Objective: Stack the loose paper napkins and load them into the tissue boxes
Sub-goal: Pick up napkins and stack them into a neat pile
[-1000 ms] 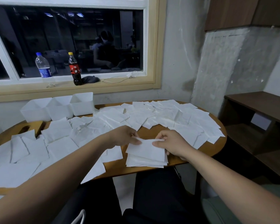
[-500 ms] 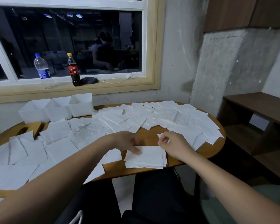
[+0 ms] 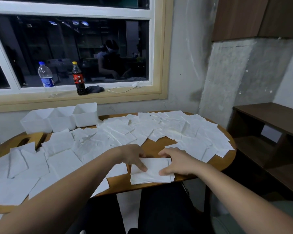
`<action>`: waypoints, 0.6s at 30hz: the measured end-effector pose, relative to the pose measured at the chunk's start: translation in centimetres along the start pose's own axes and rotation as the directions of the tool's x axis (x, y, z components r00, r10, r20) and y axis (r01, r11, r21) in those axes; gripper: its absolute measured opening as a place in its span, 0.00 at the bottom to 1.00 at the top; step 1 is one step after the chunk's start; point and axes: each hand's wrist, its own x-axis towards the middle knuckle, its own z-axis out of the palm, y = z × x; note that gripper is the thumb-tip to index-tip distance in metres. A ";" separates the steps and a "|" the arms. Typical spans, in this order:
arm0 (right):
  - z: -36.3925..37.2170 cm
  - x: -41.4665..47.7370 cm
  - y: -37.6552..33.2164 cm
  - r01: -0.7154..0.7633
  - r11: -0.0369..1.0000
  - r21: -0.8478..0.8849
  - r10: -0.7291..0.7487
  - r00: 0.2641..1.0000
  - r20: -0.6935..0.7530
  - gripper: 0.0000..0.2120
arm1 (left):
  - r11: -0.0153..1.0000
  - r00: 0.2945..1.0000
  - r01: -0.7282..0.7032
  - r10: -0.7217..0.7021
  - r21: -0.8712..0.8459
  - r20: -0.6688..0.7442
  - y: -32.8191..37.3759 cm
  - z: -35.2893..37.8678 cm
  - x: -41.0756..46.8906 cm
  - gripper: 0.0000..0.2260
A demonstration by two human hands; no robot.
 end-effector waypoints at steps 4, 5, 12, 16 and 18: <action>-0.4 0.7 -0.2 0.030 0.999 0.024 -0.031 0.998 0.047 0.41 | 0.996 1.000 -0.019 0.017 -0.086 -0.016 -0.3 0.0 -0.3 0.15; -0.5 0.8 -0.2 0.039 0.998 0.053 -0.041 0.998 0.045 0.38 | 0.993 0.998 -0.032 0.027 -0.112 -0.048 -0.4 -0.1 -0.5 0.14; -0.9 0.7 -1.2 0.146 0.924 0.353 -0.062 0.969 -0.237 0.14 | 0.886 0.889 -0.207 -0.006 -0.414 -0.457 -0.7 0.2 -2.8 0.09; 1.6 0.3 -1.1 0.152 0.798 0.583 0.021 0.960 -0.279 0.22 | 0.798 0.838 -0.255 -0.100 -0.546 -0.537 -1.1 2.5 -3.5 0.13; 2.8 0.1 -1.1 0.133 0.733 0.667 0.077 0.958 -0.275 0.24 | 0.762 0.829 -0.256 -0.144 -0.595 -0.541 -1.4 3.8 -3.5 0.19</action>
